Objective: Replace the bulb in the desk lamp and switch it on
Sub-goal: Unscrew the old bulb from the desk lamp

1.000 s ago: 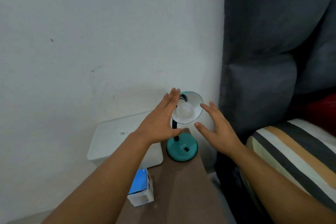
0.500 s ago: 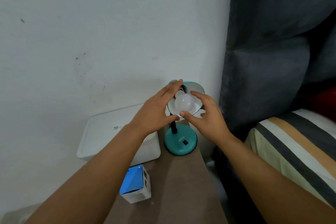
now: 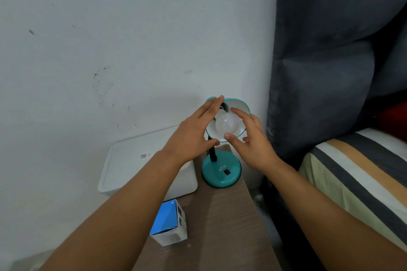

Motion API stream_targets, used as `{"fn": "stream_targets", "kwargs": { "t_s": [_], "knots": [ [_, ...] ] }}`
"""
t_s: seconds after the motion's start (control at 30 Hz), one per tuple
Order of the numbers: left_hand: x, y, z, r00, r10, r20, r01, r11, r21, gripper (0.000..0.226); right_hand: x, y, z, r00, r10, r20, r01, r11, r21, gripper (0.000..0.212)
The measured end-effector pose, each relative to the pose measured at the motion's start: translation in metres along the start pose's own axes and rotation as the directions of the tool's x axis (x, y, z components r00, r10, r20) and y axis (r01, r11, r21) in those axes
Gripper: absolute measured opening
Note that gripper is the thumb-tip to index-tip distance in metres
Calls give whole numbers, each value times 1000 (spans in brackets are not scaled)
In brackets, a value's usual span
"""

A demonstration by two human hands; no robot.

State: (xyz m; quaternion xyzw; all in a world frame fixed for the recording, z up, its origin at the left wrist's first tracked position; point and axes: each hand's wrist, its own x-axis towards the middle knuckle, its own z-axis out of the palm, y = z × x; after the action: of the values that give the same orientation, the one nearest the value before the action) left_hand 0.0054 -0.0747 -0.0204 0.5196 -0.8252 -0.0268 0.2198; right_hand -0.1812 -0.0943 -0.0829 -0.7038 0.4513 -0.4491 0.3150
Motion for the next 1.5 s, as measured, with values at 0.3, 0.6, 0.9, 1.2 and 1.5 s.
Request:
{"fn": "stream_targets", "kwargs": {
  "t_s": [0.3,0.6,0.9,1.2,1.5],
  "knots": [
    [3,-7,-3,999,8,32,-7,1000,-28,111,2,-11,14,981,85,-175,-84,996,15,66],
    [1,-7,-2,1000,3,25,-2,999,-45,110,1,-10,13,989,81,-122,-74,995,61,72],
    [0,-10,-2,1000,2,30,1,997,-81,113,1,-10,15,982,94,-167,-84,994,65,63],
    [0,-9,-1,1000,5,21,-3,997,-78,109,2,-12,14,978,155,-142,-146,987,69,79],
    [-5,-9,2,1000,-6,0,6,997,-81,111,2,-12,14,987,120,-107,-112,990,81,64]
  ]
}}
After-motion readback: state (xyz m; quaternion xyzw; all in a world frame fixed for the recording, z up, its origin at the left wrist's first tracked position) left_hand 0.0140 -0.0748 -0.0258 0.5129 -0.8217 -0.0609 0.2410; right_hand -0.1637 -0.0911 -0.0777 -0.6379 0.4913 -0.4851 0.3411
